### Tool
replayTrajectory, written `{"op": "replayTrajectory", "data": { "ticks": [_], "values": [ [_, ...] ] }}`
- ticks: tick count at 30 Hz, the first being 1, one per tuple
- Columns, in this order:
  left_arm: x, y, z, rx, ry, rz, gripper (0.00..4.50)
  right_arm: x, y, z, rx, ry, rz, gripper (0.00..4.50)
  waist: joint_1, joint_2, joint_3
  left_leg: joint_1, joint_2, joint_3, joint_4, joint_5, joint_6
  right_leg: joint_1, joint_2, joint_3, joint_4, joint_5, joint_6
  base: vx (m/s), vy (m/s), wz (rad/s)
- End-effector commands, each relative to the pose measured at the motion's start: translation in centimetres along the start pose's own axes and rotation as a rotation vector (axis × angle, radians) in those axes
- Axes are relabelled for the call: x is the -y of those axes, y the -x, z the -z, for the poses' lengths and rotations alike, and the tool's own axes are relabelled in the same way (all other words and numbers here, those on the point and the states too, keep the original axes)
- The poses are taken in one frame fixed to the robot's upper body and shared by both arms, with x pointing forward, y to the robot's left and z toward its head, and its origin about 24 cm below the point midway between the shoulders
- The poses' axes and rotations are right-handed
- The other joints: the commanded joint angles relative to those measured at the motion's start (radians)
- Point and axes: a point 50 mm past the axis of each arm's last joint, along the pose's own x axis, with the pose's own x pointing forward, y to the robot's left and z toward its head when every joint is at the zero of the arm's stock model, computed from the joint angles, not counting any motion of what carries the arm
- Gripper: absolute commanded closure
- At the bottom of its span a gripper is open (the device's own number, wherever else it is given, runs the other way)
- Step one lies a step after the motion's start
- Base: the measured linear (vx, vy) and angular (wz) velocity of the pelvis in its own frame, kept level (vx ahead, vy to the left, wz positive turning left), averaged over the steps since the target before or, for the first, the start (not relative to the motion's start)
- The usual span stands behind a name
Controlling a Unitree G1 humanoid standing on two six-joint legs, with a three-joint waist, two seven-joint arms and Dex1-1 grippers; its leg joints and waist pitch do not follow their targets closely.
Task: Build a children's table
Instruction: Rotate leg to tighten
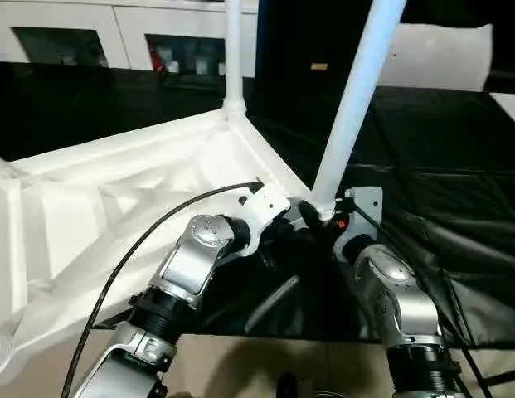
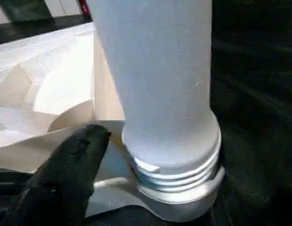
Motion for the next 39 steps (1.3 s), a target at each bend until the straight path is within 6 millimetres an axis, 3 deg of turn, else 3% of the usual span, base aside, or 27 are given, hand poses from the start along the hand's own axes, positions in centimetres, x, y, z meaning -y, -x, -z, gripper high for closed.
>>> {"op": "replayTrajectory", "data": {
  "ticks": [1, 7, 9, 14, 17, 25, 31, 35, 39],
  "values": [
    [0.7, -0.1, 0.3, -0.016, -0.017, 0.052, 4.50, -1.6, 0.1, 0.6, -0.019, 0.013, -0.164, 0.13, 0.010, -0.002, -0.065, -0.027, 0.035, -0.005, -0.064, -0.032, 0.127, 0.071, -0.077, 0.076, -0.051, -0.259, -0.155, 0.000, 0.000, 0.00],
    [0.2, 1.1, 1.3, -0.027, -0.080, 0.161, 4.50, 1.0, 1.8, -1.2, 0.020, 0.138, -0.318, 0.03, 0.015, -0.005, -0.067, -0.028, 0.034, -0.002, -0.057, -0.010, 0.181, 0.070, -0.071, 0.077, -0.042, -0.219, -0.175, 0.000, 0.000, 0.00],
    [-0.1, 1.5, 1.6, -0.036, -0.090, 0.182, 4.50, 1.6, 2.3, -1.4, 0.002, 0.189, -0.366, 0.03, 0.016, -0.006, -0.064, -0.027, 0.035, -0.002, -0.057, -0.014, 0.184, 0.068, -0.070, 0.076, -0.044, -0.239, -0.172, 0.000, 0.000, 0.00],
    [-0.2, 2.3, 1.9, -0.029, -0.140, 0.292, 4.50, 2.7, 3.1, -1.8, -0.047, 0.282, -0.480, 0.03, 0.028, -0.005, -0.062, -0.020, 0.039, -0.001, -0.060, -0.051, 0.161, 0.065, -0.072, 0.076, -0.051, -0.311, -0.158, 0.000, 0.000, 0.00],
    [-0.2, 3.2, 2.4, -0.051, -0.206, 0.438, 4.50, 3.3, 3.8, -2.1, -0.119, 0.377, -0.638, 0.03, 0.035, -0.006, -0.063, -0.019, 0.039, -0.001, -0.060, -0.055, 0.158, 0.065, -0.070, 0.078, -0.048, -0.306, -0.160, 0.000, 0.000, 0.00],
    [-0.1, 4.0, 2.4, -0.063, -0.277, 0.608, 4.50, 3.4, 4.3, -2.0, -0.205, 0.418, -0.855, 0.03, 0.060, -0.009, -0.065, -0.014, 0.043, 0.004, -0.058, -0.026, 0.164, 0.063, -0.073, 0.082, -0.039, -0.269, -0.188, 0.000, 0.000, 0.00],
    [0.1, 4.5, 2.7, -0.084, -0.326, 0.731, 4.50, 3.2, 4.2, -1.8, -0.249, 0.436, -0.960, 0.50, 0.075, -0.011, -0.065, -0.012, 0.045, 0.007, -0.057, -0.019, 0.158, 0.060, -0.074, 0.084, -0.034, -0.264, -0.192, 0.000, 0.000, 0.00],
    [0.2, 4.7, 2.9, -0.105, -0.356, 0.779, 4.50, 2.8, 4.2, -1.6, -0.266, 0.427, -1.024, 0.82, 0.077, -0.016, -0.062, -0.016, 0.043, 0.007, -0.059, -0.048, 0.140, 0.063, -0.074, 0.083, -0.039, -0.320, -0.166, 0.000, 0.000, 0.00],
    [0.1, 4.8, 2.9, -0.112, -0.371, 0.807, 4.50, 2.6, 4.3, -1.5, -0.286, 0.415, -1.078, 1.24, 0.079, -0.015, -0.062, -0.016, 0.043, 0.007, -0.059, -0.051, 0.131, 0.063, -0.073, 0.083, -0.040, -0.334, -0.156, 0.000, 0.000, 0.00]
  ]
}}
